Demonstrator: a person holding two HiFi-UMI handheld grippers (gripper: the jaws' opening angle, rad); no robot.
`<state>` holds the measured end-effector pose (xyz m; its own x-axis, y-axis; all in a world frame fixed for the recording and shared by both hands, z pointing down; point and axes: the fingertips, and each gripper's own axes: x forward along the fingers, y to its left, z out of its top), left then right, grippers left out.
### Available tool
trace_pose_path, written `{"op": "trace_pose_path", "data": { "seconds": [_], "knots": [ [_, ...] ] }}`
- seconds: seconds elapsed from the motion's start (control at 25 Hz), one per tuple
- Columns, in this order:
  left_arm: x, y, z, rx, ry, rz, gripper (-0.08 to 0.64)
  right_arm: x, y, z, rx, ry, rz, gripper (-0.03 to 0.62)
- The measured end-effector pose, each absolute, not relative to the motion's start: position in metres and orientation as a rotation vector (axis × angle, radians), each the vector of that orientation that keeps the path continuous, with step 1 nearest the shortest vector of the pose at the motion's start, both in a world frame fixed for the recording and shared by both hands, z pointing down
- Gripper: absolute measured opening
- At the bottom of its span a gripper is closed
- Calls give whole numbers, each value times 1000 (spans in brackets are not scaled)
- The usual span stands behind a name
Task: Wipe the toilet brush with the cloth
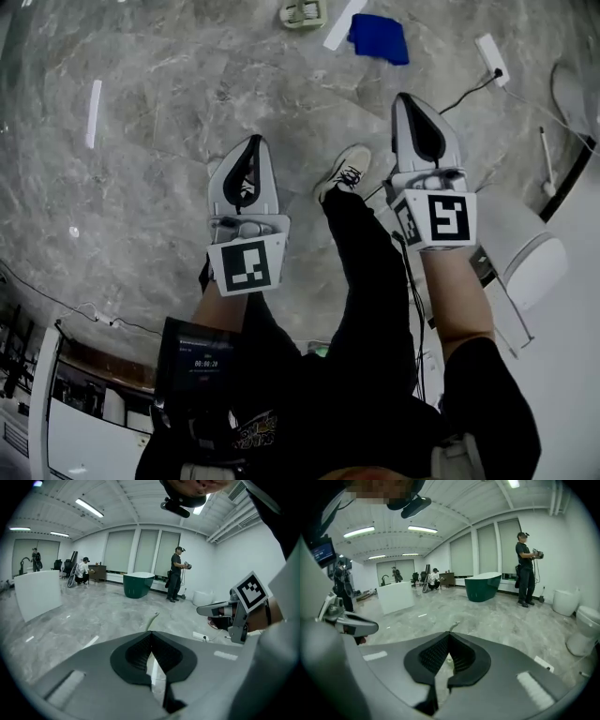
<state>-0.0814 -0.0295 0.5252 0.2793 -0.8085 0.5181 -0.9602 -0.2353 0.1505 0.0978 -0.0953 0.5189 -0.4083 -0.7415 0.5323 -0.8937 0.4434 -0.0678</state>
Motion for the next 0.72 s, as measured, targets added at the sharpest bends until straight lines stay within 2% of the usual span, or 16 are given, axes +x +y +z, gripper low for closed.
{"op": "trace_pose_path", "data": {
  "seconds": [0.32, 0.72],
  "knots": [
    [-52, -20, 354, 2185, -1529, 439, 11, 81, -55, 370, 1492, -2282, 733, 2],
    [16, -27, 149, 2322, -1523, 353, 11, 119, -48, 137, 1481, -2494, 506, 2]
  ]
}}
